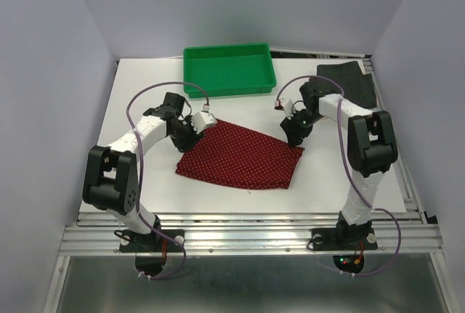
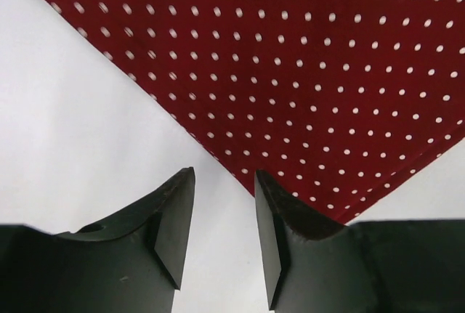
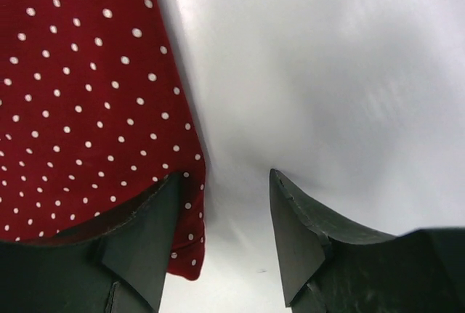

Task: Fold and stack the skirts
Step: Fold the skirt

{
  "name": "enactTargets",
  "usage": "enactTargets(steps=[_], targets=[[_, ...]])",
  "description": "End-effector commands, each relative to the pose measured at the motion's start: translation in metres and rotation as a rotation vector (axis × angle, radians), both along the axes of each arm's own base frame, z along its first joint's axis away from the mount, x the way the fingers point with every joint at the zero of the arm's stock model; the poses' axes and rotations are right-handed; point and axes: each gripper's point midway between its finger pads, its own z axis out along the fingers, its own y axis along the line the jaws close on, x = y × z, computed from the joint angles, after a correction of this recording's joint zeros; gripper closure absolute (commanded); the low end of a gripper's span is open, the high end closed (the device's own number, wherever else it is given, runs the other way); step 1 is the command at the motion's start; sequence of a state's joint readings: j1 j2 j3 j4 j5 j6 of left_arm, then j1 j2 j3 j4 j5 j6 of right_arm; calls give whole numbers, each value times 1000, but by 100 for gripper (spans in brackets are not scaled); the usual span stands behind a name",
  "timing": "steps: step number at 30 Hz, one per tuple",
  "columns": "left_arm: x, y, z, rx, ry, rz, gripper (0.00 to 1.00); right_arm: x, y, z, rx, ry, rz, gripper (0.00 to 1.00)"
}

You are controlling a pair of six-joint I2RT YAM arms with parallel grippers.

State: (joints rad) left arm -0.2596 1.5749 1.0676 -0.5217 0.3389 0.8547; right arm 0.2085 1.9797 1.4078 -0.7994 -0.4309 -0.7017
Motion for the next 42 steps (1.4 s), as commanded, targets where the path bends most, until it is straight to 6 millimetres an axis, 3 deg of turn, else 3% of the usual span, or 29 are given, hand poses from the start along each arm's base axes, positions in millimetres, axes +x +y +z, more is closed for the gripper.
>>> enactTargets(steps=[1, 5, 8, 12, 16, 17, 18, 20, 21, 23, 26, 28, 29, 30, 34, 37, 38, 40, 41, 42], targets=[[-7, 3, -8, 22, -19, 29, 53, -45, -4, -6, -23, 92, 37, 43], [-2, 4, -34, 43, 45, 86, 58, -77, -3, -6, -23, 138, 65, 43], [17, -2, -46, 32, 59, 122, 61, -97, 4, -2, -12, 166, 78, 45], [70, -17, -52, 15, 45, 161, 65, -132, 17, -5, 14, 258, 85, 47], [115, -33, -50, -11, 38, 176, 67, -149, 33, -3, 79, 338, 46, 47], [120, -36, -60, -10, 61, 174, 67, -153, 38, -3, 91, 355, 47, 46], [137, -42, -47, -24, 31, 173, 67, -156, 44, -2, 105, 370, 45, 46], [148, -45, -49, -24, 32, 177, 67, -159, 57, 3, 146, 397, 36, 45], [158, -49, -38, -36, 8, 174, 65, -163, 68, 7, 164, 402, 50, 44], [166, -51, -29, -46, -19, 177, 60, -156, 89, 19, 223, 393, 32, 43], [169, -54, 1, -95, -79, 185, 52, -160, 121, 34, 296, 396, 61, 40], [159, -56, 35, -146, -126, 188, 47, -158, 133, 46, 333, 420, 69, 39], [151, -56, 70, -187, -177, 191, 46, -158, 134, 48, 337, 438, 56, 37], [138, -53, 75, -193, -176, 194, 44, -156, 136, 53, 343, 436, 58, 37], [87, -48, 127, -218, -286, 169, 41, -157, 124, 57, 294, 442, 18, 36], [32, -56, 133, -165, -352, 102, 40, -148, 106, 71, 298, 442, -39, 36], [4, -65, 129, -135, -394, 58, 40, -141, 99, 74, 300, 435, -63, 36], [-25, -77, 123, -131, -406, -6, 37, -126, 91, 74, 241, 371, -88, 36], [-40, -84, 120, -139, -406, -38, 27, -121, 89, 73, 223, 350, -94, 36], [-67, -97, 112, -155, -393, -95, 11, -112, 87, 71, 202, 321, -118, 37]])
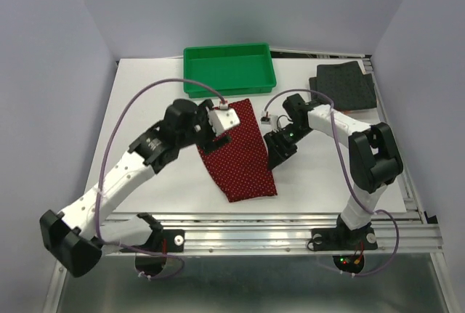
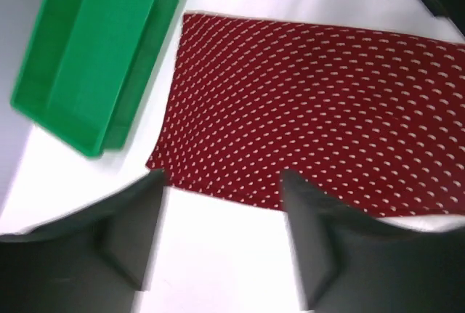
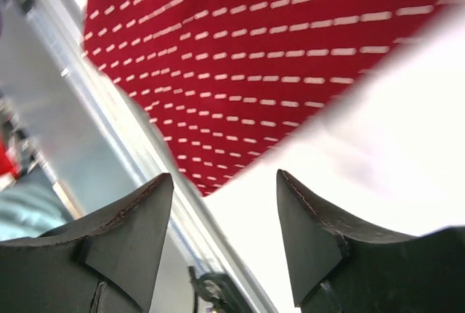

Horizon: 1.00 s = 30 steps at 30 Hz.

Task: Fold and stack the skirts
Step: Fold the skirt

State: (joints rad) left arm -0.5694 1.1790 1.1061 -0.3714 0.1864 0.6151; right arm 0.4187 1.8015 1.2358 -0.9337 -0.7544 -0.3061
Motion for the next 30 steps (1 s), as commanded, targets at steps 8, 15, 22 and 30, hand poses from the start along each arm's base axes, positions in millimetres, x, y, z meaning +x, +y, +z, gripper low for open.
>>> enactTargets(steps=[8, 15, 22, 30], targets=[[-116, -59, -108, 194, 123, -184, 25, 65, 33, 38, 109, -111, -125, 40], [-154, -104, -130, 248, 105, -277, 30, 91, 52, 35, 185, -140, -148, 43], [-178, -127, -165, 334, 138, -332, 38, 106, 61, 29, 216, -149, -139, 43], [-166, -130, -200, 424, 101, -270, 40, 104, 63, 15, 218, -110, -127, 43]])
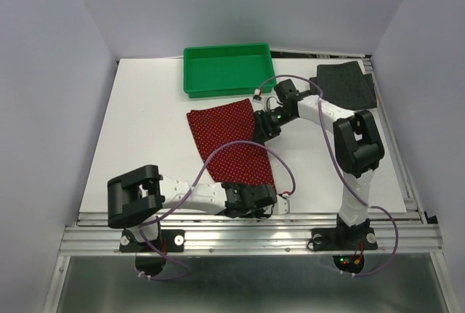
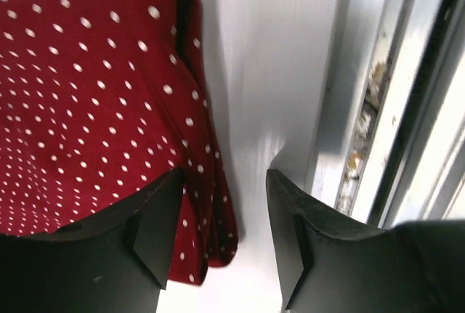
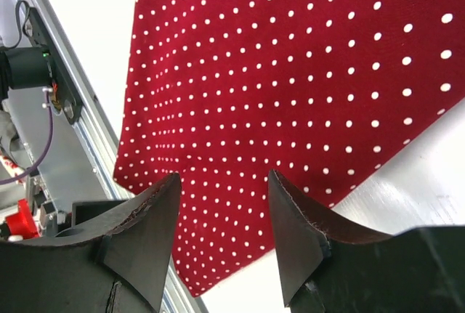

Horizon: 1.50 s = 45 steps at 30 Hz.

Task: Fold and stack the skirts
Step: Fold the skirt

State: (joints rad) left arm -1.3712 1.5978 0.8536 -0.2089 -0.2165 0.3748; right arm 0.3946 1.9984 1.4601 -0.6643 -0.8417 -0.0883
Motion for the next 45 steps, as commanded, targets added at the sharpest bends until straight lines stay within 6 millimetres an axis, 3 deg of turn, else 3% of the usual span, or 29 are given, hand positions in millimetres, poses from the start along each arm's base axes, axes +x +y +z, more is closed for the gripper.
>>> enactTargets(steps=[1, 3, 9, 13, 14, 17, 22, 25, 27, 31, 32, 36, 39, 40, 41, 42, 43, 45], targets=[[16, -18, 6, -45, -75, 54, 43, 6, 11, 5, 49, -32, 30, 43], [18, -17, -1, -19, -80, 55, 47, 5, 9, -3, 39, -31, 45, 43], [16, -15, -8, 13, -69, 46, 71, -6, -2, -40, -30, 15, 70, 43], [12, -12, -7, 27, -44, 35, 100, -17, -4, -54, -51, 36, 91, 43], [4, -17, -4, 10, -3, 10, 100, -20, -7, -59, -60, 38, 97, 44], [-7, -29, 28, -78, 40, -44, 100, -27, -11, -62, -63, 28, 123, 44], [-28, -37, 76, -185, 127, -120, 100, -61, -22, -65, -68, 66, 189, 44], [-43, -34, 93, -213, 183, -179, 100, -80, -26, -42, -9, 47, 254, 41], [-52, -32, 96, -220, 227, -209, 100, -87, -21, -14, 54, 55, 256, 39], [-70, -26, 103, -227, 305, -259, 100, -54, -2, 30, 111, -49, 221, 35], [-73, -26, 104, -230, 315, -269, 100, -32, 7, 51, 125, -125, 209, 34], [-81, -27, 111, -240, 355, -307, 100, 29, 28, 61, 112, -230, 166, 33], [-82, -30, 117, -251, 364, -309, 100, 64, 43, 46, 81, -258, 156, 34], [-82, -30, 119, -256, 370, -310, 100, 72, 46, 57, 86, -300, 153, 34], [-78, -30, 122, -264, 374, -300, 100, 77, 46, 30, 54, -259, 158, 35], [-79, -29, 122, -262, 389, -305, 100, 85, 49, 31, 58, -273, 161, 35], [-74, -30, 127, -274, 390, -295, 100, 86, 49, 10, 40, -232, 164, 36], [-75, -29, 133, -290, 410, -307, 100, 81, 58, -4, 36, -210, 182, 37]])
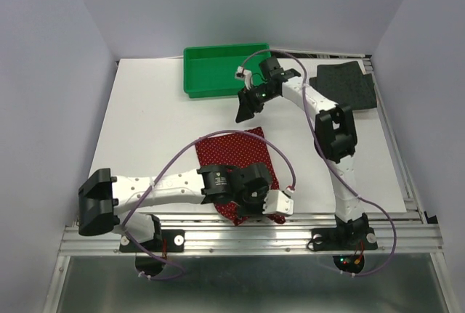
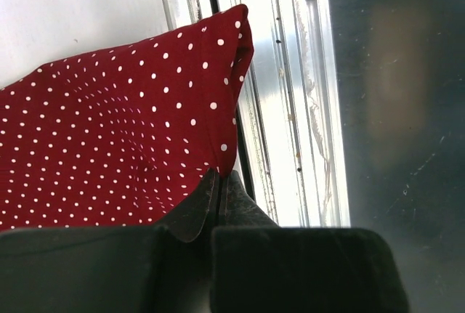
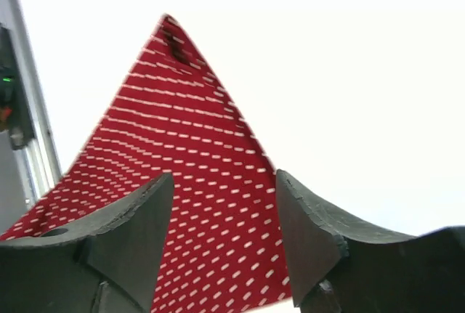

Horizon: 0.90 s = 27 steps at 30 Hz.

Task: Fold and stack the skirts
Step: Fold the skirt

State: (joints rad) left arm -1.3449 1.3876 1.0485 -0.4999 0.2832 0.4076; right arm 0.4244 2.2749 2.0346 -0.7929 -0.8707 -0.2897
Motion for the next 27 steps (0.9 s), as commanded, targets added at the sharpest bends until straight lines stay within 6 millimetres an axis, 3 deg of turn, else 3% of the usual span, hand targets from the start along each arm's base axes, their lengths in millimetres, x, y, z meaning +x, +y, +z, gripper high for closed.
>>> enactTargets(steps=[1, 4, 5, 7, 10, 13, 17, 21, 27], targets=[[0, -9, 39, -100, 41, -33, 100, -11, 6, -57, -77, 102, 15, 38], [16, -9, 49, -124, 30, 1, 100, -30, 12, -75, -86, 127, 50, 41], [22, -9, 52, -131, 30, 17, 100, -44, 12, -87, -97, 147, 78, 42], [36, -6, 53, -127, 39, 42, 100, -58, 12, -88, -94, 164, 99, 43], [81, -1, 62, -139, -7, 108, 100, -77, 10, -93, -93, 199, 124, 48], [107, 4, 62, -128, -57, 118, 100, -89, 9, -96, -93, 214, 146, 49], [153, 10, 69, -135, -112, 180, 100, -93, 7, -94, -91, 213, 156, 52], [188, 21, 57, -96, -135, 240, 100, -95, 5, -91, -95, 209, 162, 52], [223, 37, 43, -68, -150, 304, 100, -96, 4, -93, -103, 212, 169, 53]])
